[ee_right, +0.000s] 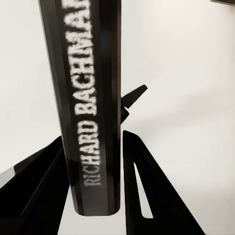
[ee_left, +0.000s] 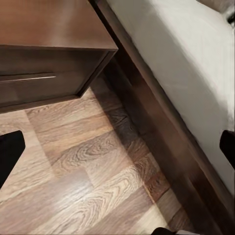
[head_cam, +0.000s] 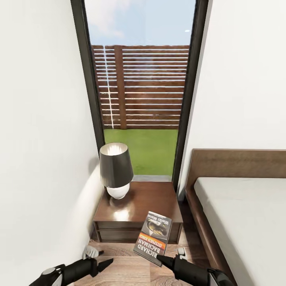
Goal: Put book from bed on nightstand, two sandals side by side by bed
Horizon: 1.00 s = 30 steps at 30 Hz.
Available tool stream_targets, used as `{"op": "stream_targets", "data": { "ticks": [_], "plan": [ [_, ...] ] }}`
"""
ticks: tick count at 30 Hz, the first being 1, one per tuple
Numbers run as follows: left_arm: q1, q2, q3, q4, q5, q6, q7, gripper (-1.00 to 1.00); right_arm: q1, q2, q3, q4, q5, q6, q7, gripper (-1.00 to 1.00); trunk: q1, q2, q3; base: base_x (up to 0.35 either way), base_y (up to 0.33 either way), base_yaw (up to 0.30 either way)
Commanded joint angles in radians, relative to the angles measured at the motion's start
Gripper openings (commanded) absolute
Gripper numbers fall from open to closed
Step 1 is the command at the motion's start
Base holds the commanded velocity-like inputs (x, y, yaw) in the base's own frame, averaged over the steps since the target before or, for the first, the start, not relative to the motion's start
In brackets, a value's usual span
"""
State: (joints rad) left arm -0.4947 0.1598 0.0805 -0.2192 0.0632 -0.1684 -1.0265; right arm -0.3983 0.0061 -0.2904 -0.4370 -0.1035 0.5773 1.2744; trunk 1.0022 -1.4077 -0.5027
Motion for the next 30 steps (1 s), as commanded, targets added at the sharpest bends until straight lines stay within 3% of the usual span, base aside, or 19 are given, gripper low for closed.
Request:
{"op": "stream_targets", "data": {
  "ticks": [1, 7, 10, 12, 15, 17, 19, 25, 30],
  "plan": [
    [-0.001, 0.008, 0.016, 0.001, 0.005, -0.004, -0.045, 1.0, -0.001, 0.0, -0.004, 0.0, 0.0, 0.009, 0.002, -1.0, 0.0, -0.001, -0.001, 0.0, 0.0, 0.0],
    [-0.001, 0.025, 0.04, -0.047, 0.074, 0.003, -0.245, 1.0, -0.001, 0.003, -0.004, 0.002, 0.0, 0.008, 0.001, -1.0, 0.0, -0.001, -0.001, 0.0, 0.0, 0.0],
    [-0.001, 0.027, 0.042, -0.098, 0.114, 0.042, -0.292, 1.0, -0.001, 0.003, -0.004, 0.003, 0.001, 0.007, 0.0, -1.0, 0.0, -0.001, -0.001, 0.0, 0.0, 0.0],
    [-0.001, 0.026, 0.042, -0.142, 0.135, 0.104, -0.329, 1.0, -0.001, 0.003, -0.004, 0.004, 0.001, 0.007, 0.0, -1.0, 0.0, -0.001, -0.001, 0.0, 0.0, 0.0],
    [-0.001, 0.024, 0.042, -0.198, 0.141, 0.143, -0.341, 1.0, -0.001, 0.003, -0.003, 0.005, 0.001, 0.007, 0.0, -1.0, 0.0, -0.001, -0.001, 0.0, 0.0, 0.0],
    [-0.001, 0.019, 0.04, -0.257, 0.143, 0.204, -0.345, 1.0, -0.001, 0.003, -0.003, 0.006, 0.001, 0.007, 0.0, -1.0, 0.0, -0.001, -0.001, 0.0, 0.0, 0.0],
    [-0.001, 0.003, 0.039, -0.316, 0.144, 0.259, -0.346, 1.0, -0.001, 0.003, -0.003, 0.007, 0.001, 0.007, 0.0, -1.0, 0.0, -0.001, -0.001, 0.0, 0.0, 0.0],
    [-0.001, -0.083, 0.035, -0.514, 0.141, 0.362, -0.341, 1.0, -0.001, 0.003, -0.003, 0.008, 0.002, 0.007, 0.0, -1.0, 0.0, -0.001, -0.001, 0.051, 0.0, 0.0],
    [-0.001, -0.107, 0.032, -0.586, 0.138, 0.37, -0.336, 1.0, -0.001, 0.003, -0.003, 0.009, 0.004, 0.007, 0.0, -1.0, 0.0, -0.001, -0.001, 0.202, 0.0, 0.0]
  ]
}}
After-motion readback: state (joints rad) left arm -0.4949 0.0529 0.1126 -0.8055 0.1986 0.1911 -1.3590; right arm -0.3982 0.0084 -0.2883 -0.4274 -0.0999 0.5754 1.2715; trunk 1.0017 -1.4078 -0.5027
